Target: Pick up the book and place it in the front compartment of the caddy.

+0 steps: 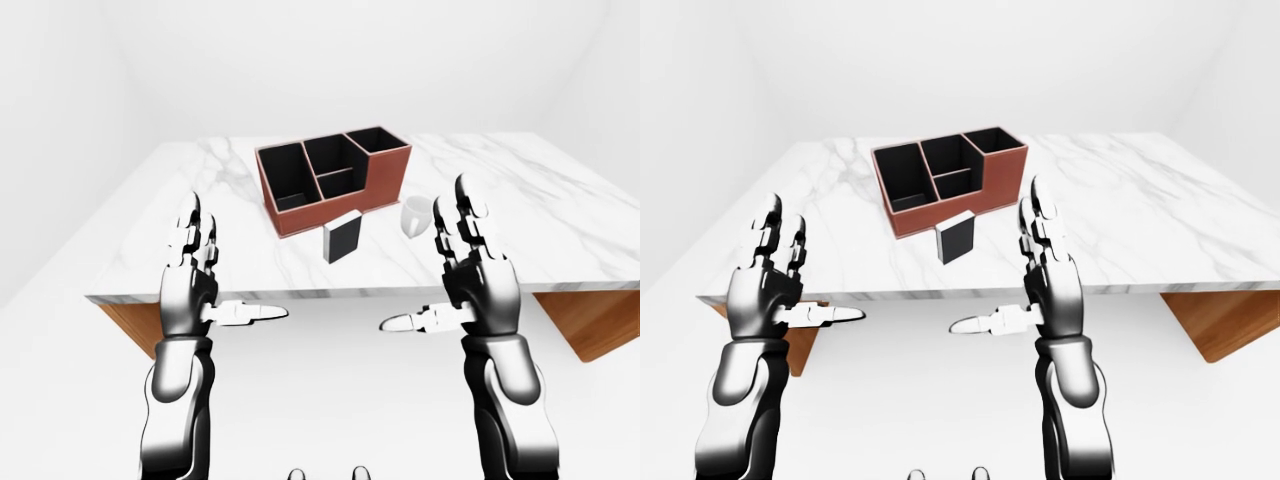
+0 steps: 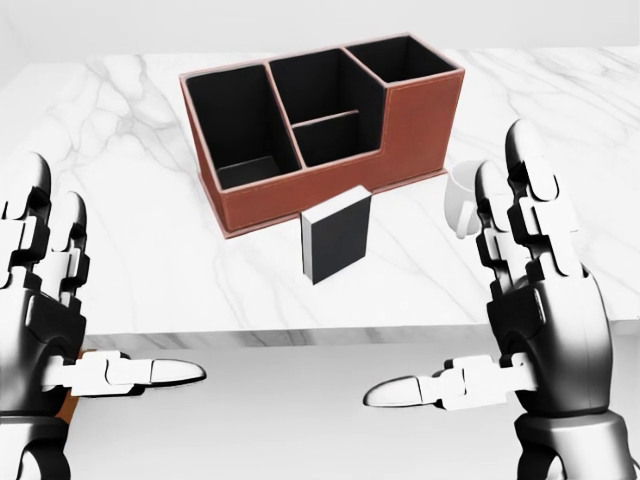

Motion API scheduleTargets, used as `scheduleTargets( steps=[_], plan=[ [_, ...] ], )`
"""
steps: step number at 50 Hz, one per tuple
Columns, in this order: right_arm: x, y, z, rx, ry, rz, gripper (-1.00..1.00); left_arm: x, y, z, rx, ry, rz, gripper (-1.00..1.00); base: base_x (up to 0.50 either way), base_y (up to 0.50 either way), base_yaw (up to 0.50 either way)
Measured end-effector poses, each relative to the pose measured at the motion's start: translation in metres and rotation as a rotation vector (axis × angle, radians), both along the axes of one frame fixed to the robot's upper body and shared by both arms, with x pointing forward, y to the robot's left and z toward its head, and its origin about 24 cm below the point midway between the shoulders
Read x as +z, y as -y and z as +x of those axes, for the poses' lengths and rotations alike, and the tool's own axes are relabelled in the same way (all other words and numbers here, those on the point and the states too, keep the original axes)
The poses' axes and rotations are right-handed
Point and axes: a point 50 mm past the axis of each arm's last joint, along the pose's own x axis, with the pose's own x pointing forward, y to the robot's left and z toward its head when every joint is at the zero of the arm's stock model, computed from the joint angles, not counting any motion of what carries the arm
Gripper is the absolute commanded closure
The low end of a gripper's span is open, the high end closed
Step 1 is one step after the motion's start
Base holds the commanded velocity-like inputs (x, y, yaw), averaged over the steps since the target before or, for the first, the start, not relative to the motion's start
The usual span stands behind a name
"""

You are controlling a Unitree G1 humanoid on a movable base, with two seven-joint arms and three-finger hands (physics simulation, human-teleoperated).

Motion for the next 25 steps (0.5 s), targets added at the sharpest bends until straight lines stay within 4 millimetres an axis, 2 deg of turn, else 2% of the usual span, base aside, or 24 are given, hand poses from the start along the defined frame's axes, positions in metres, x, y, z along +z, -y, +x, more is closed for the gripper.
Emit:
scheduleTargets(
  steps=[25],
  plan=[
    [0.0053, -0.0023, -0.004, 0.018, 0.026, -0.013, -1.0, 0.003, 0.0006, -0.001, -0.003, 0.014, 0.0, -1.0, 0.5, 0.0, 0.0]
  ],
)
